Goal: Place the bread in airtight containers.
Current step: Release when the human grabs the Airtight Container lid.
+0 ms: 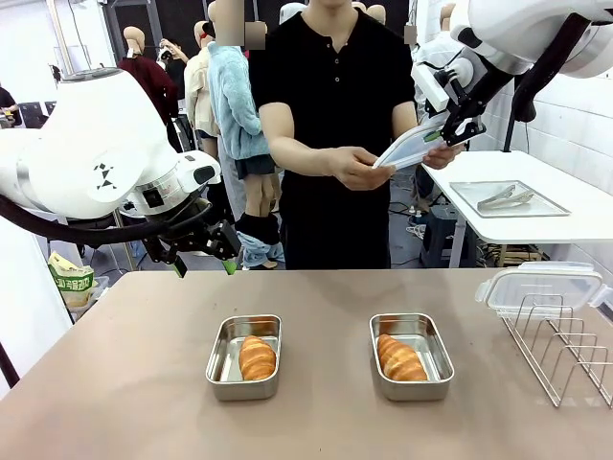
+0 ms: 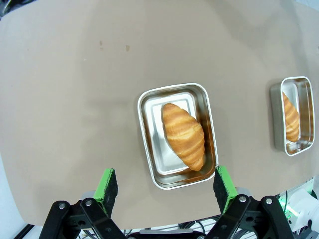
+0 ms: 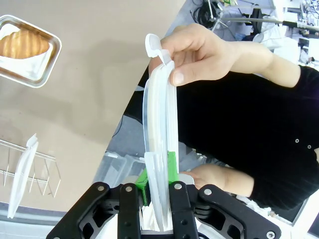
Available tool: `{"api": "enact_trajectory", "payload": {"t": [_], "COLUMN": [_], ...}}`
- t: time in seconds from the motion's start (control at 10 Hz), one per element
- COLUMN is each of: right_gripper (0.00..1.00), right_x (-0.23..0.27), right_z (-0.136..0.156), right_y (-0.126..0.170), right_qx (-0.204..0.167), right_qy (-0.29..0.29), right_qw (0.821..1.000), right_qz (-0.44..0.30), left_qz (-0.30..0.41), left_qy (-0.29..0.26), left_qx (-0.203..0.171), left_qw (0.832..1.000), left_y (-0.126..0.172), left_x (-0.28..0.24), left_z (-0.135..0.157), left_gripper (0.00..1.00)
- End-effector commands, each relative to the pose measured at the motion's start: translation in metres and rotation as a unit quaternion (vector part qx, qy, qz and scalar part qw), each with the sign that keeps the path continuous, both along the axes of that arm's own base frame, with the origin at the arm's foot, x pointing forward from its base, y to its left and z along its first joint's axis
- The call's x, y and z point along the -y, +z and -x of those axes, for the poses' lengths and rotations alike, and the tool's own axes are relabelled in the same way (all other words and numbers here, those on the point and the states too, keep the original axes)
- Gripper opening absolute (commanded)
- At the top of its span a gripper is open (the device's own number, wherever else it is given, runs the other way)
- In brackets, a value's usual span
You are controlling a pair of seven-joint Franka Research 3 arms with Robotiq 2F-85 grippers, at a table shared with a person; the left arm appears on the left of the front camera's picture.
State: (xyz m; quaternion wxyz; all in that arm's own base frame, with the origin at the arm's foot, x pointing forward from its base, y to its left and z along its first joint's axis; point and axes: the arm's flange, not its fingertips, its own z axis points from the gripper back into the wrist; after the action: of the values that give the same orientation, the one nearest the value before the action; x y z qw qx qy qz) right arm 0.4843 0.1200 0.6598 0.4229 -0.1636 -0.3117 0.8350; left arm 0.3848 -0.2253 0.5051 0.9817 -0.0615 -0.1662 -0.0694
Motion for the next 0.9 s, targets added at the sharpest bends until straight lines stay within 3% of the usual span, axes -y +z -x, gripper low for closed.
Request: {"api": "enact_trajectory", "payload": {"t": [0.0, 0.8], "right_gripper": [0.00, 0.00], "right_x": [0.0017, 0.0017], "right_z": [0.0010, 0.0010], "right_y": [0.0011, 0.0011], "right_qx": [-0.001, -0.001], "right_qy": [0.007, 0.007], "right_qw": [1.000, 1.000], "right_qz": [-0.010, -0.010], "left_qz": [-0.003, -0.003], "left_qy": [0.002, 0.002], "left_qx": [0.002, 0.002], "left_qw": [1.000, 1.000], "left_y": [0.0009, 0.0009], "left_x": [-0.0009, -0.0009], "left_z": [-0.0007, -0.0007], "left_gripper": [1.00, 1.00]}}
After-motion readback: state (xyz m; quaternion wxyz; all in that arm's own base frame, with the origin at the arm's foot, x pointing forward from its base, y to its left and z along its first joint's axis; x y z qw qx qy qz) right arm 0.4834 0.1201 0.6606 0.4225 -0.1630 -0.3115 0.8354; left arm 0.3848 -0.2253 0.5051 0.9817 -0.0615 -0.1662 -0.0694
